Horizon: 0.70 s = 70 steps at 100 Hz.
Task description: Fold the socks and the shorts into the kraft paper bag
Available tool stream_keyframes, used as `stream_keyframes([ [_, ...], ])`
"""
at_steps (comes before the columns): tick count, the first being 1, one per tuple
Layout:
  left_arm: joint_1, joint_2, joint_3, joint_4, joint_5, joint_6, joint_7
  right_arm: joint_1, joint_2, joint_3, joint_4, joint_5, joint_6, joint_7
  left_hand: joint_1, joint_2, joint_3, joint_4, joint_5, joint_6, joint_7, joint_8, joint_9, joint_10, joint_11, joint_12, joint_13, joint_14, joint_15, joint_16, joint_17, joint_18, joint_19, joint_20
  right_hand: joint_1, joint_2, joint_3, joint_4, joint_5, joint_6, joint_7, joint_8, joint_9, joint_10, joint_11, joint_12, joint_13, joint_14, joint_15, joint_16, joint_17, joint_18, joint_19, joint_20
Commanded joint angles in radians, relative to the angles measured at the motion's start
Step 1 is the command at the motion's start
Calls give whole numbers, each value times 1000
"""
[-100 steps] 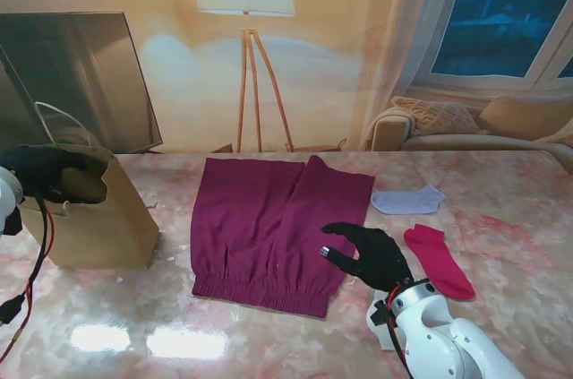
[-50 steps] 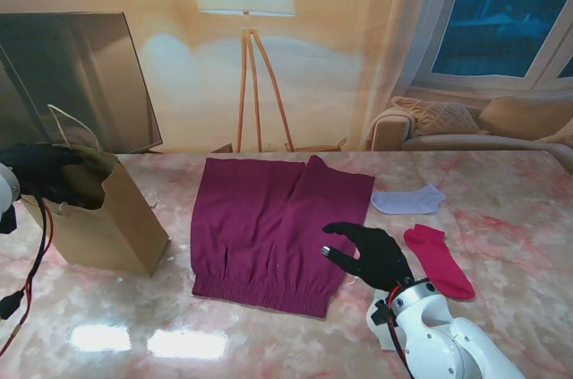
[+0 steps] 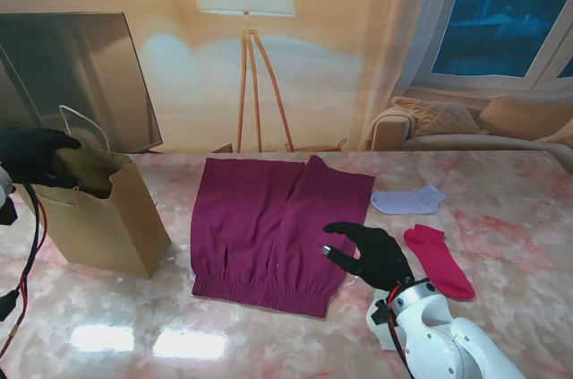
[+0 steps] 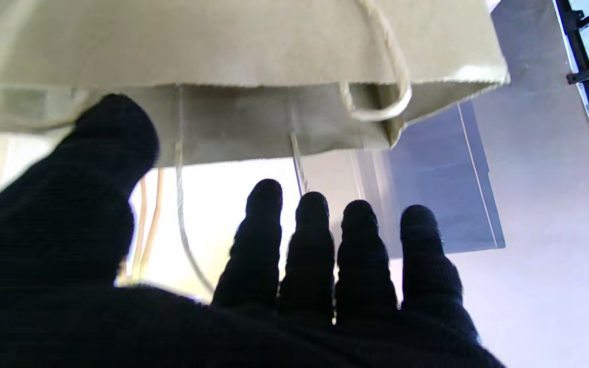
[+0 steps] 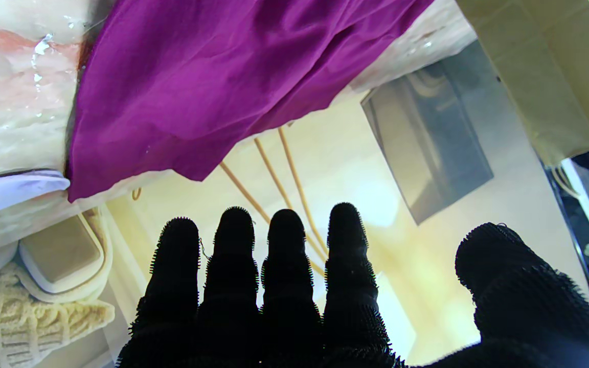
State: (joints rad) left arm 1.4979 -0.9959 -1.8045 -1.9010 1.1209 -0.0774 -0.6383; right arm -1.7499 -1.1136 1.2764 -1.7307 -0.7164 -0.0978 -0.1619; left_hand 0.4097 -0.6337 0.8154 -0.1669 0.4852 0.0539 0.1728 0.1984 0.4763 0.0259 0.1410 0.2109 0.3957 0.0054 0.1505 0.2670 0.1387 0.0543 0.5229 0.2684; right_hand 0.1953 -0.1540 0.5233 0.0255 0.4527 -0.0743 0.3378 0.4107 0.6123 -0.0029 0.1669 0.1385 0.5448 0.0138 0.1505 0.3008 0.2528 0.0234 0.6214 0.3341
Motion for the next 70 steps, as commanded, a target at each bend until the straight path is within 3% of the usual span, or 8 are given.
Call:
stream_keyframes([
  [1,7,-2,-8,-35,-10,7,13,-6,-2,-1,-2,-3,-1,-3,27,22,-33,0,35,-8,19,11,23,-3,0,5,16,-6,3,8,2,-11,13,20,10,28,-31,-53,-28,-21,-12,-4,-32,-13,-1,4,-20,-16,-21,6,-13,-5,4,-5],
  [20,38,-14,-17,-93,-55,42,78,-8,-3,1,-3,-4,-3,-8,86,92,-116,24,49,-17,30,14,43,-5,-1,9,33,-7,1,12,9,-14,25,23,11,27,-31,-53,-25,-22,-10,-4,-31,-13,-1,4,-18,-18,-21,5,-12,-4,4,-5],
  [28,54,-19,-16,-120,-74,55,108,-8,-3,1,-3,-5,-3,-9,117,155,-201,40,51,-16,28,15,43,-3,-5,9,33,-5,-2,12,8,-13,24,22,11,28,-32,-53,-24,-19,-10,-4,-31,-13,-1,4,-17,-19,-21,5,-12,-5,3,-5],
  [34,68,-24,-13,-140,-96,68,135,-8,-3,2,-4,-7,-4,-10,141,267,-366,59,42,-8,19,17,38,5,-13,8,24,4,-7,11,6,-12,19,19,11,28,-32,-53,-25,-20,-11,-4,-31,-12,-2,4,-17,-21,-21,4,-11,-6,3,-5],
  [44,99,-35,3,-178,-141,97,193,-8,-3,1,-5,-10,-2,-10,164,296,-401,97,31,5,-1,15,19,13,-26,5,2,11,-16,9,-10,-16,-1,10,11,28,-32,-53,-25,-19,-11,-4,-31,-15,-2,3,-17,-23,-22,4,-10,-8,3,-6],
  [52,127,-44,19,-208,-163,98,246,-8,-3,1,-6,-10,-1,-8,169,314,-419,109,27,12,-9,15,13,16,-32,4,-7,13,-21,8,-18,-17,-9,6,11,26,-32,-53,-24,-19,-10,-4,-30,-14,-2,4,-16,-24,-22,3,-9,-8,2,-6],
  [60,157,-53,42,-240,-180,98,297,-9,-2,1,-7,-11,1,-7,213,388,-581,139,22,21,-30,30,6,27,-42,4,-17,16,-29,4,-22,-18,-24,1,10,27,-32,-53,-25,-20,-10,-4,-31,-14,-3,3,-17,-24,-23,2,-9,-10,1,-7],
  [70,193,-66,85,-270,-199,99,377,-10,-2,2,-10,-11,1,-7,197,419,-613,143,17,32,-38,29,1,33,-48,2,-27,25,-33,3,-25,-15,-29,-1,11,28,-31,-53,-25,-17,-10,-5,-31,-15,-3,3,-17,-25,-23,1,-8,-12,1,-8],
])
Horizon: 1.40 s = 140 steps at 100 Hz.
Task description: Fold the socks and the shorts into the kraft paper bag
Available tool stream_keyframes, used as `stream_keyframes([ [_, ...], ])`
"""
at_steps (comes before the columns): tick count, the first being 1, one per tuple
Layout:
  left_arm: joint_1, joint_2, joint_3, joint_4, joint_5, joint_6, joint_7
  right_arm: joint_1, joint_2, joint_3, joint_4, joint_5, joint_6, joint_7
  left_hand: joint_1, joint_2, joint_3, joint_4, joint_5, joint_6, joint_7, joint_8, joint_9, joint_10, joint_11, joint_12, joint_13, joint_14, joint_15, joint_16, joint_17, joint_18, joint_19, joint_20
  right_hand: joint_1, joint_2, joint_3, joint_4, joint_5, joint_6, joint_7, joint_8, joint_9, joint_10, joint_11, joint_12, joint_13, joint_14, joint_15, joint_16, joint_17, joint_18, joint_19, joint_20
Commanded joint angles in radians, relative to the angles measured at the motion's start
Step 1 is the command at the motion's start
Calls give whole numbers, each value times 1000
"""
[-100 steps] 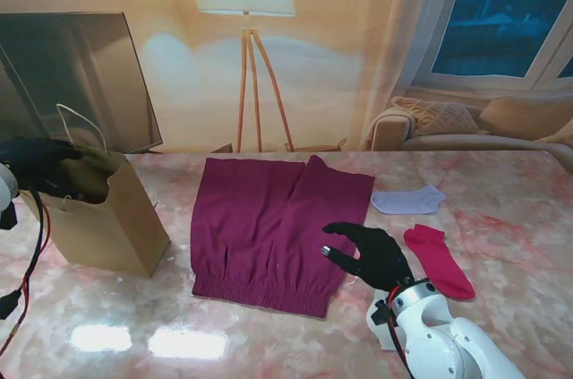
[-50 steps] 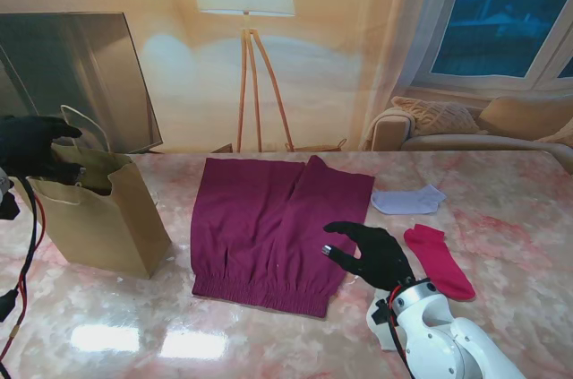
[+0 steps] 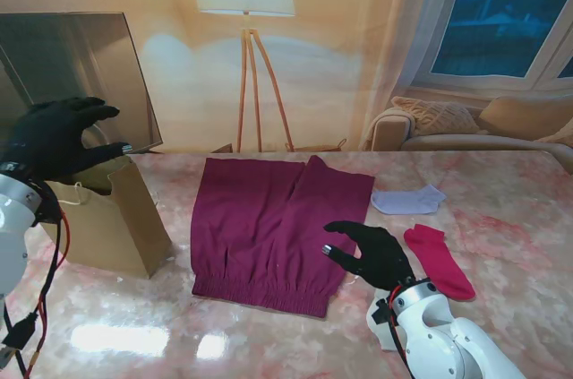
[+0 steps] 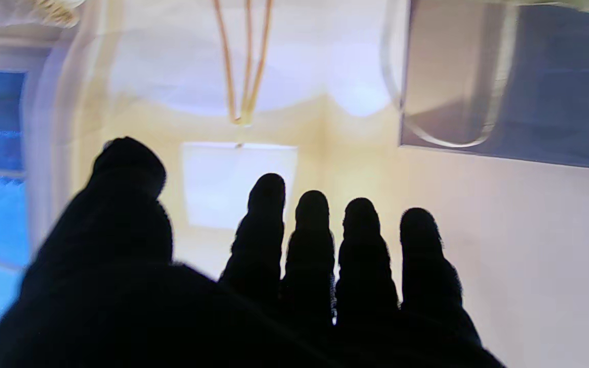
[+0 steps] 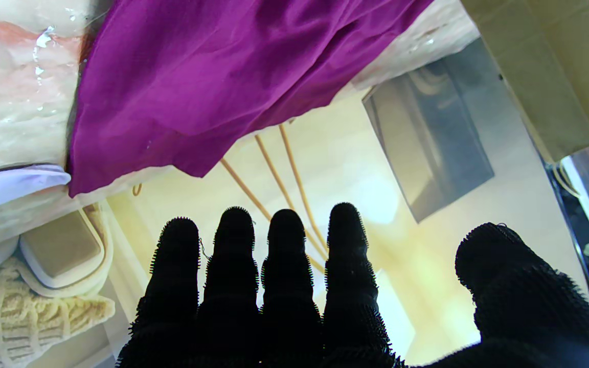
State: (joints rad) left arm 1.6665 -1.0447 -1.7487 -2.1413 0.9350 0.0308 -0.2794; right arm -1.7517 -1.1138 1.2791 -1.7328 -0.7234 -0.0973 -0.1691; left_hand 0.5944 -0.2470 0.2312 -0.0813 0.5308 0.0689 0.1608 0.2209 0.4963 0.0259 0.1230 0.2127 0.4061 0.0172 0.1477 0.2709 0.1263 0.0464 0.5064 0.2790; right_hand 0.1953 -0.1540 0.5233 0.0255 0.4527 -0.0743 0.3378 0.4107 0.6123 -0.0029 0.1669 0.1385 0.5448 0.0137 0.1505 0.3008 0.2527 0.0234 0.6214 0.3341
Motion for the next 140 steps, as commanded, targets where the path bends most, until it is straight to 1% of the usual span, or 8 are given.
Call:
stream_keyframes([
  [1,28,-19,35,-31,-14,-9,27,-9,-2,0,-8,-5,1,0,12,33,-31,58,-29,19,-26,6,-20,33,-31,0,-38,13,-30,-1,-12,-7,-13,-12,10,28,-31,-53,-26,-17,-11,-5,-31,-15,-3,3,-17,-26,-23,1,-8,-12,1,-8],
  [7,48,-26,64,-40,-17,-16,79,-10,-2,1,-10,-6,0,-1,-6,54,-53,58,-37,22,-34,5,-24,36,-35,-1,-43,17,-33,-1,-14,-5,-16,-14,10,27,-31,-53,-22,-17,-10,-5,-30,-15,-3,3,-17,-27,-23,0,-8,-12,0,-9],
  [9,53,-29,74,-42,-16,-18,96,-10,-2,2,-10,-6,0,-1,19,71,-118,70,-33,25,-46,5,-23,37,-41,0,-44,17,-34,-3,-10,-4,-28,-20,10,27,-31,-53,-24,-17,-10,-5,-30,-15,-3,3,-17,-27,-24,0,-7,-13,0,-9],
  [12,63,-32,89,-45,-17,-20,118,-11,-2,4,-11,-6,0,-1,24,80,-140,73,-33,27,-49,7,-23,37,-42,0,-45,18,-35,-3,-9,-6,-29,-20,10,26,-31,-53,-26,-17,-11,-5,-31,-17,-4,3,-18,-27,-24,0,-7,-13,0,-9],
  [35,130,-56,217,-23,-47,-30,302,-22,1,25,-28,-15,-7,11,3,141,-173,76,-35,44,-49,11,-31,50,-47,-1,-56,30,-37,-4,-18,-5,-32,-21,11,26,-31,-53,-24,-15,-11,-6,-28,-20,-11,-1,-18,-34,-26,-5,-4,-18,-3,-13],
  [54,149,-68,325,63,-77,-63,415,-25,2,34,-39,-21,-7,20,4,169,-197,81,-32,45,-48,18,-34,55,-50,-2,-58,35,-36,-4,-14,-2,-28,-18,13,25,-30,-53,-23,-15,-11,-7,-22,-20,-21,-6,-18,-33,-27,-9,1,-23,-3,-16],
  [95,135,-90,457,265,-182,-98,547,-6,3,15,-14,-6,17,33,10,188,-219,94,-28,33,-45,27,-41,53,-49,0,-70,29,-32,-2,-26,-21,-15,-11,14,25,-30,-53,-24,-15,-9,-6,-22,-19,-22,-6,-14,-32,-23,-11,5,-29,-3,-21],
  [140,112,-98,505,373,-228,-126,580,4,3,8,-7,-2,30,39,-7,202,-231,102,-44,35,-47,34,-65,49,-53,-6,-88,23,-36,-3,-44,-17,-19,-13,13,23,-30,-53,-24,-15,-9,-7,-22,-22,-26,-8,-18,-31,-24,-13,4,-31,-5,-27],
])
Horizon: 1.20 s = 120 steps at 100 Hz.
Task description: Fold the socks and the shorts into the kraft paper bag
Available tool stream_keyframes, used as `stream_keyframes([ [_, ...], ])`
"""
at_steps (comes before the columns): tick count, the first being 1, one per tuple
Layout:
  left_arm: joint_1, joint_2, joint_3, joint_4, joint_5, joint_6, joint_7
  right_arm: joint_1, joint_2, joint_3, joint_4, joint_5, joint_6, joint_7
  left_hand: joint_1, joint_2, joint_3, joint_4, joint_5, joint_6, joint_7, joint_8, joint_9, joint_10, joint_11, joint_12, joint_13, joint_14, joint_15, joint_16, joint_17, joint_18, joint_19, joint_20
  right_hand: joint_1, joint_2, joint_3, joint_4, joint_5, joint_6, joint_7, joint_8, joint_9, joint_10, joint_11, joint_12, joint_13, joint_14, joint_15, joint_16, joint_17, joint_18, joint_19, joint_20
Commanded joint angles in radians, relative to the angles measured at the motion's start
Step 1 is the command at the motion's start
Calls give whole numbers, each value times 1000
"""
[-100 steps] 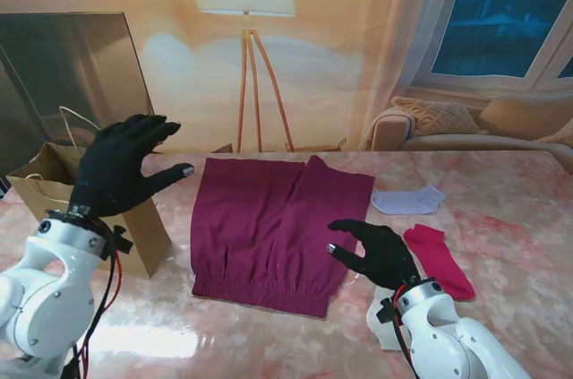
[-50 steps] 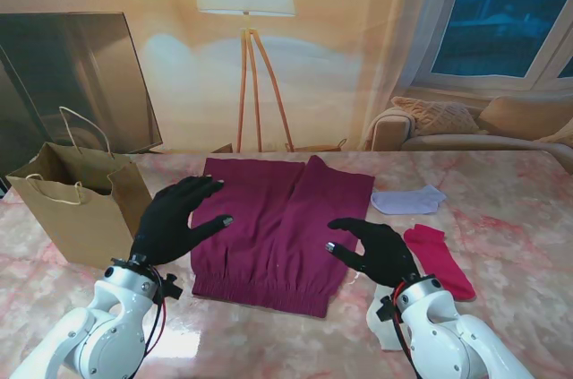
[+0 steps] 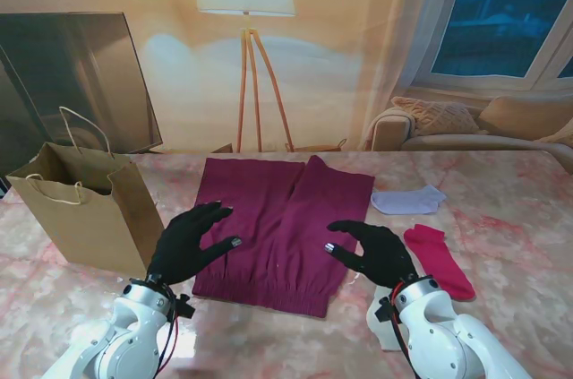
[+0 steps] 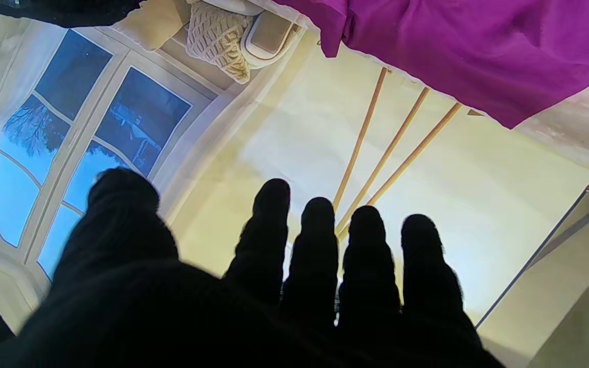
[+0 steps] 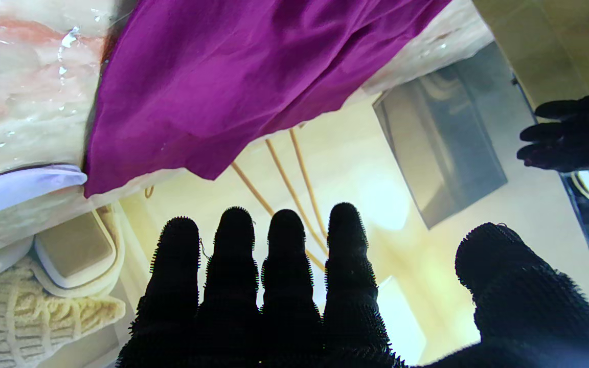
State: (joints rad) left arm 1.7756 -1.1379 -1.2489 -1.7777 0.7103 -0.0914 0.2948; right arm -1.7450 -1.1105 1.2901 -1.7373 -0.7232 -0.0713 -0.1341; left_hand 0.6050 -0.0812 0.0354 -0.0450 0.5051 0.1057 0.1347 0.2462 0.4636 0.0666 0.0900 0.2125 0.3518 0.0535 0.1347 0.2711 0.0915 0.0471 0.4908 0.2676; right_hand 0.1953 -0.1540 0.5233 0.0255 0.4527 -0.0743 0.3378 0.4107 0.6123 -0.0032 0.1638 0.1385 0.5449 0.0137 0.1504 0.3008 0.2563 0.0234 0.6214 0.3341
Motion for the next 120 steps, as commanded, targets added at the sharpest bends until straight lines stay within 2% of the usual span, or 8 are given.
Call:
stream_keyframes([
  [1,4,-5,5,10,-4,-4,6,-2,0,-3,-3,-2,5,5,-18,36,-35,66,-19,-2,-22,9,-32,7,-19,-5,-34,-14,-23,-3,-9,-18,-4,-2,13,23,-30,-53,-23,-15,-8,-7,-21,-21,-23,-8,-17,-32,-23,-13,1,-30,-5,-27],
  [47,15,-4,-11,17,-7,-9,4,102,25,41,29,-59,76,151,-13,36,-36,69,-17,-9,-21,10,-35,9,-19,-6,-39,-15,-25,-4,-13,-18,-4,-2,38,24,-26,-50,-21,-14,-3,-5,-17,-21,-6,0,-5,-34,-17,-9,8,-27,5,-25],
  [66,16,-4,-16,20,-15,-9,-2,180,25,30,121,-66,138,155,-12,36,-36,69,-17,-11,-22,11,-38,9,-20,-6,-40,-15,-26,-4,-14,-19,-4,-3,180,43,-40,-24,-9,-13,22,2,-5,-26,30,18,17,-36,-7,-4,23,-32,19,-26],
  [71,17,-4,-17,18,-16,-9,-5,202,23,22,153,-69,154,141,-12,36,-37,69,-18,-12,-22,11,-39,8,-20,-7,-40,-15,-26,-4,-14,-19,-4,-3,210,42,7,12,-6,-15,31,3,-3,-28,40,24,24,-39,-5,-4,27,-32,25,-28],
  [77,17,-3,-18,17,-14,-9,-7,223,21,13,185,-75,189,126,-11,36,-36,69,-19,-10,-22,11,-39,9,-20,-7,-41,-15,-26,-4,-14,-18,-4,-3,147,41,218,58,-15,-10,47,-1,-8,-30,58,32,25,-40,-2,-5,29,-38,34,-37],
  [79,18,-3,-19,17,-13,-9,-7,228,20,9,195,-79,200,118,-12,37,-37,69,-19,-10,-22,11,-39,8,-20,-7,-41,-15,-26,-4,-14,-19,-4,-3,145,29,282,11,-14,-8,55,-2,-8,-29,68,37,29,-40,2,-4,32,-38,40,-39],
  [85,18,-3,-20,17,-12,-10,-8,246,18,1,228,-93,229,94,-12,36,-37,69,-18,-11,-22,11,-39,7,-20,-7,-42,-14,-27,-4,-14,-18,-4,-3,165,4,363,-33,-14,-5,68,-3,-11,-27,92,48,38,-34,9,-3,39,-33,52,-42],
  [120,18,-1,-21,34,-15,-5,-18,316,10,-22,378,-138,379,14,-7,34,-37,69,-17,-8,-22,12,-43,7,-21,-7,-45,-18,-28,-5,-17,-20,-7,-5,243,-135,471,-98,-44,18,122,-7,-51,-19,176,88,52,-25,37,0,56,-17,114,-36],
])
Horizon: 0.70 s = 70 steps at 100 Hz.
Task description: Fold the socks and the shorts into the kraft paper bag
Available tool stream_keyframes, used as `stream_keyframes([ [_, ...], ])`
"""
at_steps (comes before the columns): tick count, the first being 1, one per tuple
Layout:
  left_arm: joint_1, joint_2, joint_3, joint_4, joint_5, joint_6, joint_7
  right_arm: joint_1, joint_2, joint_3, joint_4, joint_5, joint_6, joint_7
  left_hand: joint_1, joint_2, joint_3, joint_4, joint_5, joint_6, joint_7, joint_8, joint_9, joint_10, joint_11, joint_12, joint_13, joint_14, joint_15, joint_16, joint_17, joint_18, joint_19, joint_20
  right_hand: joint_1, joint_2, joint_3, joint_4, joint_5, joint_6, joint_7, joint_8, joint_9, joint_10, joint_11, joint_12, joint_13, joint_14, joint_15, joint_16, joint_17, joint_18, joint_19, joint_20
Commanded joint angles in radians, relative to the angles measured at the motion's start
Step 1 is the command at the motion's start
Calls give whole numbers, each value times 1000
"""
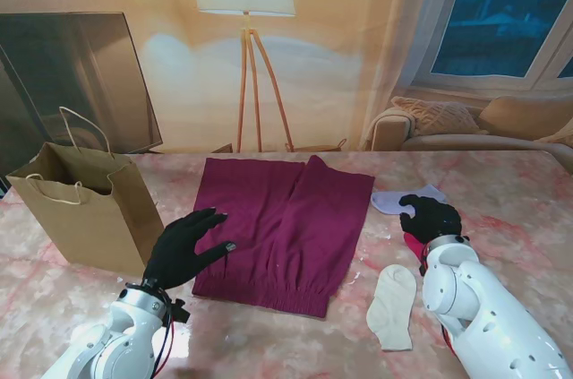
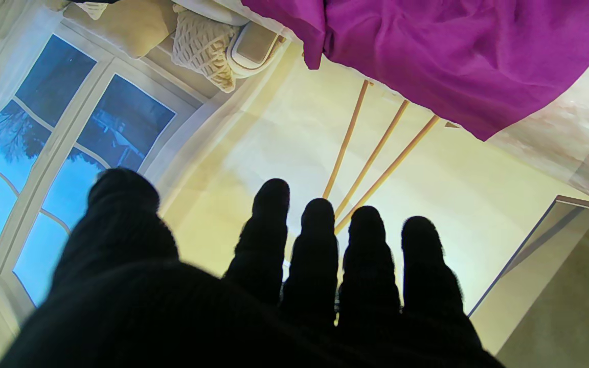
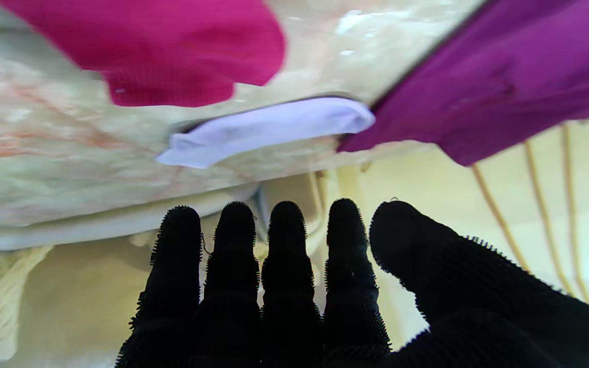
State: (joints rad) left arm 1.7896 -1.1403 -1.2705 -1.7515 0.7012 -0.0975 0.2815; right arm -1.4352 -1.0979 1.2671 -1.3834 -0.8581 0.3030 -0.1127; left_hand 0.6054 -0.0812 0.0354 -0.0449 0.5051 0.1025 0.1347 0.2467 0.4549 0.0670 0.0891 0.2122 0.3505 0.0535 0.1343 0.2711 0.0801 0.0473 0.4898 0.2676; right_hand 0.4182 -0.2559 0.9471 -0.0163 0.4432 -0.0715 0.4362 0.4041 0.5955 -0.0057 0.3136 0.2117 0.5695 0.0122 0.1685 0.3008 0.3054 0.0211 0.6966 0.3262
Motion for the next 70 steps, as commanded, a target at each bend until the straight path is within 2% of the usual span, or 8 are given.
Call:
stream_keyframes([
  [1,4,1,1,8,-6,1,-5,7,-3,1,28,-2,6,-9,-7,34,-37,69,-17,-5,-22,11,-34,6,-20,-6,-44,-18,-27,-5,-5,-20,-6,-5,23,-35,49,-58,-36,16,24,0,-36,-16,28,15,28,-25,20,0,6,-14,39,-29],
  [17,6,2,-1,8,-7,-1,-8,33,-4,0,77,-4,40,-25,-6,32,-37,68,-19,-6,-23,11,-34,7,-20,-6,-45,-18,-28,-5,-5,-20,-8,-5,84,-82,79,-74,-39,14,46,-5,-40,-15,52,25,34,-25,29,1,14,-8,59,-24],
  [36,11,2,-8,5,-3,-3,-5,60,3,2,111,-32,76,-10,-5,32,-37,68,-20,-7,-23,11,-36,7,-20,-6,-46,-18,-29,-5,-6,-20,-9,-6,148,-211,165,-103,7,9,96,-9,-3,-19,103,45,71,-16,54,15,35,13,95,-7],
  [55,11,3,-9,4,-3,-7,-11,96,16,-5,143,-63,97,43,-5,31,-37,68,-18,-8,-22,12,-34,7,-20,-6,-46,-18,-29,-5,-6,-19,-10,-6,93,-411,240,-117,95,-13,152,29,88,-31,163,70,164,17,96,59,94,48,161,26],
  [70,8,3,-6,7,-8,-5,-13,126,19,-21,182,-65,97,43,-5,30,-37,67,-19,-8,-22,12,-36,5,-21,-7,-46,-19,-30,-6,-6,-19,-10,-6,57,-507,239,-134,121,-16,149,58,121,-26,180,77,237,54,123,85,148,96,238,62],
])
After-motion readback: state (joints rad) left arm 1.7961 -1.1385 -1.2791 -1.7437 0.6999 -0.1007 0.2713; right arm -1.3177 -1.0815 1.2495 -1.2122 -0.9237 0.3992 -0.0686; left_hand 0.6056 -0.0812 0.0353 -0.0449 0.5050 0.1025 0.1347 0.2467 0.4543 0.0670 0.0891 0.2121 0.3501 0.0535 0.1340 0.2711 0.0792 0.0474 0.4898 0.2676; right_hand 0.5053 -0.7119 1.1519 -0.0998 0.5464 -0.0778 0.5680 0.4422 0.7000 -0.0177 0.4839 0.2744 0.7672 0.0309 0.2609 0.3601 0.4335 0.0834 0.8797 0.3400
